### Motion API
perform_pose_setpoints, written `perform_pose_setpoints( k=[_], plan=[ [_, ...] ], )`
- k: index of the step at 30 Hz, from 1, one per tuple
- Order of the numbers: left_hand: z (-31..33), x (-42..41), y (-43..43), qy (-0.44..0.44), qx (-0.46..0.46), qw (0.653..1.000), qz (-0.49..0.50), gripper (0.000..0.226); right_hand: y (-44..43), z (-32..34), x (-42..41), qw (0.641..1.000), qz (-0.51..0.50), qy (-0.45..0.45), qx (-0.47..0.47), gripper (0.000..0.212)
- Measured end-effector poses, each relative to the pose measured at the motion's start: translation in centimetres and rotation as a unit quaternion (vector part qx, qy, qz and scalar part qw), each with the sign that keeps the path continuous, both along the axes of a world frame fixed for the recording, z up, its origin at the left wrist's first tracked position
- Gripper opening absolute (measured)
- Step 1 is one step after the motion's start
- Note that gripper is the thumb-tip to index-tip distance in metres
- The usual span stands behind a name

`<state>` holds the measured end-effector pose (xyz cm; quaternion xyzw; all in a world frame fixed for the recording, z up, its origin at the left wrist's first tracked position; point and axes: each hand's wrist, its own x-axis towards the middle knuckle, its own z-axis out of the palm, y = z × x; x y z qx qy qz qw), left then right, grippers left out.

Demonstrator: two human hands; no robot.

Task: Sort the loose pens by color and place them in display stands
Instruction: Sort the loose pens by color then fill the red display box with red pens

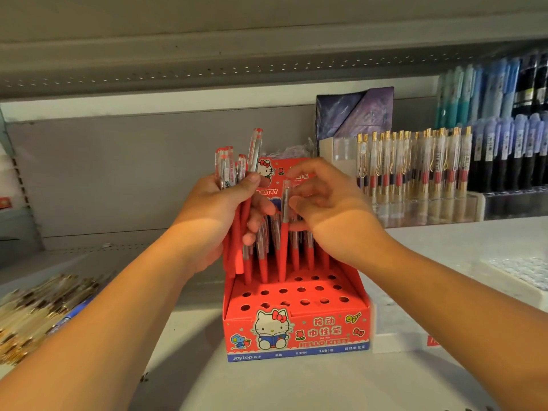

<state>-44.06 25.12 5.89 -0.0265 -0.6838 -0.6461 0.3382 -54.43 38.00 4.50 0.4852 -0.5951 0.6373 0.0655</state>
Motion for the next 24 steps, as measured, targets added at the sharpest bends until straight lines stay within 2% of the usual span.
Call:
perform_pose_setpoints(
  k=[3, 12, 15, 19, 22, 24],
  plan=[
    [-0.1, 0.0, 0.0, 0.002, -0.008, 1.0, -0.004, 0.017, -0.1, -0.4, 0.1, 1.0, 0.011, 0.01, 0.016, 0.054],
    [-0.1, 0.1, 0.0, 0.0, -0.008, 0.999, -0.034, 0.022, -0.2, -1.3, -0.4, 0.988, -0.002, 0.028, 0.154, 0.029],
    [-0.2, 0.2, 0.2, -0.008, -0.015, 0.999, -0.047, 0.03, 0.1, -0.8, -0.5, 0.983, -0.052, 0.083, 0.155, 0.026],
    [-0.4, 0.2, 0.4, -0.03, -0.028, 0.997, -0.066, 0.029, 0.6, 0.1, -0.2, 0.989, -0.075, 0.075, 0.106, 0.031],
    [-0.5, 0.2, 0.4, -0.048, -0.038, 0.994, -0.091, 0.026, 0.8, 1.1, 0.2, 0.999, 0.007, -0.041, 0.008, 0.038],
    [-0.6, 0.3, 0.5, -0.069, -0.049, 0.99, -0.11, 0.025, 1.1, 1.7, 0.4, 0.992, 0.065, -0.099, -0.033, 0.029]
  ],
)
